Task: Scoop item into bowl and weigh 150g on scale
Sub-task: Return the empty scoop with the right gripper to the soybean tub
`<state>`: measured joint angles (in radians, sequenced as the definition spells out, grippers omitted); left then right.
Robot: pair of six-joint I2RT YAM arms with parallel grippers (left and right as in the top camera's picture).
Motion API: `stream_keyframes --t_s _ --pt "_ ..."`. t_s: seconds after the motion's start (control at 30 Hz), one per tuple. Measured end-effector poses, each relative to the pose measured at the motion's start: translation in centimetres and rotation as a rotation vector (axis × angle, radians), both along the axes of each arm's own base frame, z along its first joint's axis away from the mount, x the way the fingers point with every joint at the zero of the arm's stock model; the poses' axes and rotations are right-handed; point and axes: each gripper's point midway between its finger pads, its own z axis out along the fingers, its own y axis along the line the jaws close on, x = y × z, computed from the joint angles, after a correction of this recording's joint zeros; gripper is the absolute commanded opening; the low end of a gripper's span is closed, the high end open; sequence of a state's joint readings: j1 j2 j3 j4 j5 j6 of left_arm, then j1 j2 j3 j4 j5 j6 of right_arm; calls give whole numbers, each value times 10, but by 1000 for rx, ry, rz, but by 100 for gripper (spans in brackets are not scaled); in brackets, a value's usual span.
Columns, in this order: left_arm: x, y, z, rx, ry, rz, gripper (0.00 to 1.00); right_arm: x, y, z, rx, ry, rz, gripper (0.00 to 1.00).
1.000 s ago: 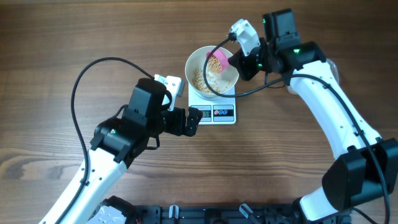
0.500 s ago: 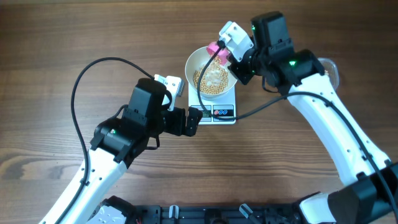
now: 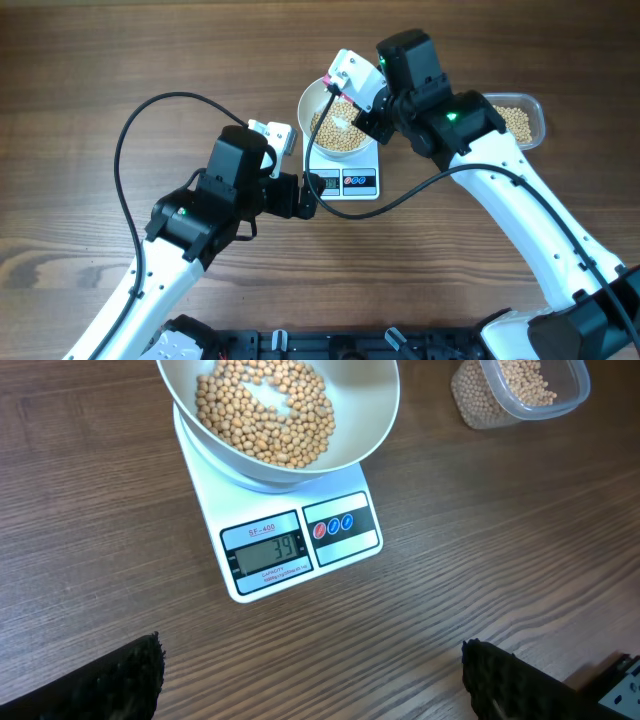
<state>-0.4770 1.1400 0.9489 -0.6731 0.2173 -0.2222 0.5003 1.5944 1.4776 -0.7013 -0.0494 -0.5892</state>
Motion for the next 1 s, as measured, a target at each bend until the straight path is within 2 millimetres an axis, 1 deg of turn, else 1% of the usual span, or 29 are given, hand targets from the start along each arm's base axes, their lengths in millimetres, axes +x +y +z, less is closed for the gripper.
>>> stream_keyframes --t_s 0.13,0.27,0.4,0.5,0.6,0.67,0.73,0.8,0.93,1.0 --pt "0 0 0 0 0 0 100 0 -1 0 -1 1 -9 4" --pt "0 0 0 0 0 0 100 -1 -3 -1 38 36 -66 4" --pt "0 0 0 0 0 0 100 -2 -12 -5 85 98 -120 4" --pt "0 0 0 0 0 0 100 -5 -27 -7 138 167 -149 4" --pt "0 0 0 0 0 0 100 -2 -54 5 236 203 -184 4" --pt "0 0 0 0 0 0 100 0 -77 17 308 210 -215 4" --pt "0 0 0 0 0 0 100 4 -106 27 372 213 -267 4" --pt "0 0 0 0 0 0 100 6 -141 34 432 219 -339 4" --pt "0 0 0 0 0 0 100 4 -201 32 494 239 -483 4" --pt "0 0 0 0 0 0 100 2 -222 31 508 241 -539 4"
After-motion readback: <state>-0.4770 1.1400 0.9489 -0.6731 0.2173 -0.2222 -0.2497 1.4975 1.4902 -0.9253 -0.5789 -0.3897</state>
